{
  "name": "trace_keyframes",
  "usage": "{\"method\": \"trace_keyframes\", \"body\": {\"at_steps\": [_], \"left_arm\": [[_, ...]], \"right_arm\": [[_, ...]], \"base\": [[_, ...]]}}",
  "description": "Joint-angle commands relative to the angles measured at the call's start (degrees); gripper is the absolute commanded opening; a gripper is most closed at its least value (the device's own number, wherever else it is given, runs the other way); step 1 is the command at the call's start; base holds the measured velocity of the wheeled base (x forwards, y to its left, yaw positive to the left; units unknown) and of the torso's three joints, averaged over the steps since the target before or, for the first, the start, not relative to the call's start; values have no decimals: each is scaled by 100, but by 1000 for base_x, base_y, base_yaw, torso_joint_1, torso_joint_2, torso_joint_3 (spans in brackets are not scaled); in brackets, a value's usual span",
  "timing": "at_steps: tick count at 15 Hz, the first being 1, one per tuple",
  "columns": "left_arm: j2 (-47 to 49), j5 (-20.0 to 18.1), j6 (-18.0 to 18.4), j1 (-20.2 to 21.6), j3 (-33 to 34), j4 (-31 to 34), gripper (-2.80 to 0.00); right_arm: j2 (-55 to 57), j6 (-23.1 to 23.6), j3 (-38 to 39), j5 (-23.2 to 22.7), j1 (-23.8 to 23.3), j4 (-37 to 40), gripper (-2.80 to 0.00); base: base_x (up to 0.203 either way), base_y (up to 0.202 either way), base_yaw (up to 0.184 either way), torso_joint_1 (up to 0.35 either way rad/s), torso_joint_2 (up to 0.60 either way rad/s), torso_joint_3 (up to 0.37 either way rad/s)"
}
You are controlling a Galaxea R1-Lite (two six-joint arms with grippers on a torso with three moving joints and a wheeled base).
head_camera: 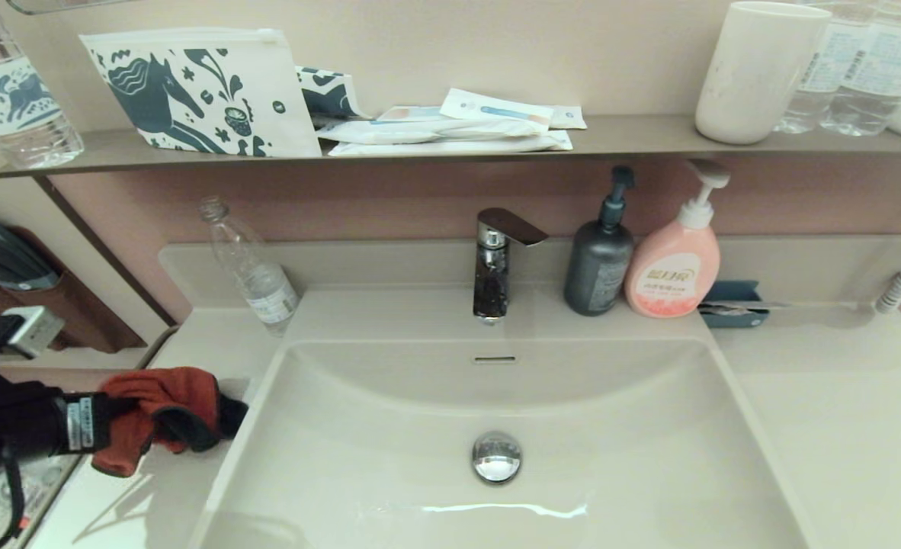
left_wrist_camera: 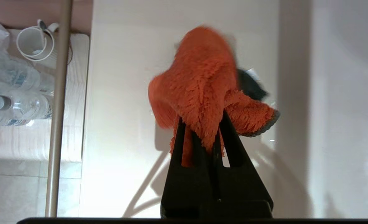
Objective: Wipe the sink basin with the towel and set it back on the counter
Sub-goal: Pick up the cloth, then wipe the sink
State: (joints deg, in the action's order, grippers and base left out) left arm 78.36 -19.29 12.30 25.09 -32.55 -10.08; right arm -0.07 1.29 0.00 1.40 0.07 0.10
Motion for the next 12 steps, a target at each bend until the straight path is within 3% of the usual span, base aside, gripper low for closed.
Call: {"method": "trace_keyframes", "body": {"at_steps": [1,3,8,10,12], "left_arm": [[-854,-18,-197,-29,-14,206,-280],[-1409,-17,-403,-241,-48,578,-280],[-1946,218,-1208,-1336,-425,1338,-280],[-1901,505,-1502,-2004,-467,1364,-280],[-1754,1043,-1785,-2854,-508,1343,-280]], "right_arm": [[7,3,0,0,1,-1,-280],[7,3,0,0,1,-1,-280],[7,3,-8,0,1,-1,-280],[7,3,0,0,1,-1,-280],[7,3,0,0,1,-1,-280]], "base": [[0,0,0,0,0,0],[0,0,0,0,0,0],[0,0,0,0,0,0],[0,0,0,0,0,0],[0,0,0,0,0,0]]}}
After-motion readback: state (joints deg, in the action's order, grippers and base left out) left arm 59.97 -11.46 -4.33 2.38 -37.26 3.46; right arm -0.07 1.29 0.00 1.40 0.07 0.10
